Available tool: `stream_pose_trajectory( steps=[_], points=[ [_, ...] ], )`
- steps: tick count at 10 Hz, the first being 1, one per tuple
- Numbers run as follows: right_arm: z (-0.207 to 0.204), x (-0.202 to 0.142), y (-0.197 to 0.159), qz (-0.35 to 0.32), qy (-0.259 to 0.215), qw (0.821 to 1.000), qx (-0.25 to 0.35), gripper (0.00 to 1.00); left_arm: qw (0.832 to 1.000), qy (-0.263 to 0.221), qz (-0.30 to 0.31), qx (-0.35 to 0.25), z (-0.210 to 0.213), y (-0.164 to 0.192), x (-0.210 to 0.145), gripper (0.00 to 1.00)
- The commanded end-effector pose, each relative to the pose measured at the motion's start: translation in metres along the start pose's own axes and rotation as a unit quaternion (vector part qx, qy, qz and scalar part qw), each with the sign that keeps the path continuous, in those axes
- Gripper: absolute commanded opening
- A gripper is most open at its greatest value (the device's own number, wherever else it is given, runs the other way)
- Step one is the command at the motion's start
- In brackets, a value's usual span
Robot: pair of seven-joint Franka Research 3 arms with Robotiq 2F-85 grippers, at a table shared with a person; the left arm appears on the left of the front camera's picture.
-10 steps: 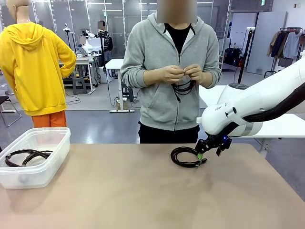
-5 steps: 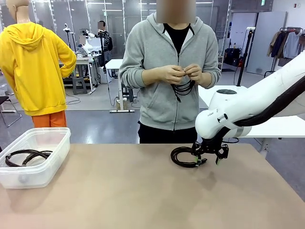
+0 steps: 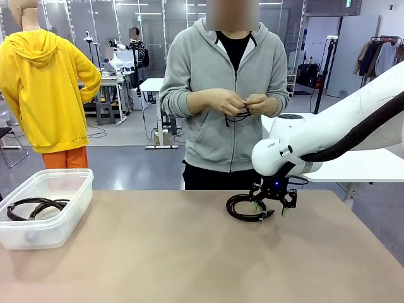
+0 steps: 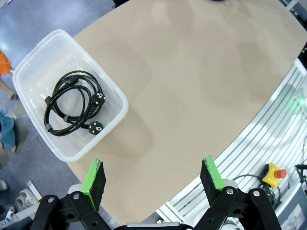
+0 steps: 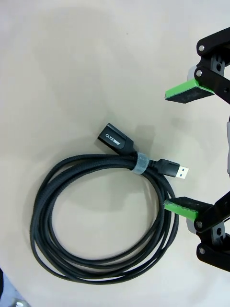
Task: Organize and store the cables.
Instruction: Place the USB Extension Cable into the Organizing box.
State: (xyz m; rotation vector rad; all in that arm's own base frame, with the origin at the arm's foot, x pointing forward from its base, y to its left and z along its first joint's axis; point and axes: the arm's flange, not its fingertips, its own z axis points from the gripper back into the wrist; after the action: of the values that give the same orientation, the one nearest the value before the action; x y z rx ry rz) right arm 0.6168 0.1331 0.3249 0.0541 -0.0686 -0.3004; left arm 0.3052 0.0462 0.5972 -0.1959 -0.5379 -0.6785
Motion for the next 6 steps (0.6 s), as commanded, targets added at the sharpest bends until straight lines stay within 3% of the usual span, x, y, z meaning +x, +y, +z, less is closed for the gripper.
stream_pose_trajectory(
  steps=[1, 6],
  points=[
    [-0.005, 0.015, 0.008, -0.037, 0.005, 0.999, -0.016, 1.0, 1.0, 0.004, 0.0, 0.004, 0.0, -0.001, 0.0, 1.0],
    [-0.026, 0.03, 0.007, -0.043, 0.018, 0.999, -0.012, 1.0, 1.0, 0.004, 0.0, 0.004, 0.0, -0.001, 0.0, 1.0]
  ],
)
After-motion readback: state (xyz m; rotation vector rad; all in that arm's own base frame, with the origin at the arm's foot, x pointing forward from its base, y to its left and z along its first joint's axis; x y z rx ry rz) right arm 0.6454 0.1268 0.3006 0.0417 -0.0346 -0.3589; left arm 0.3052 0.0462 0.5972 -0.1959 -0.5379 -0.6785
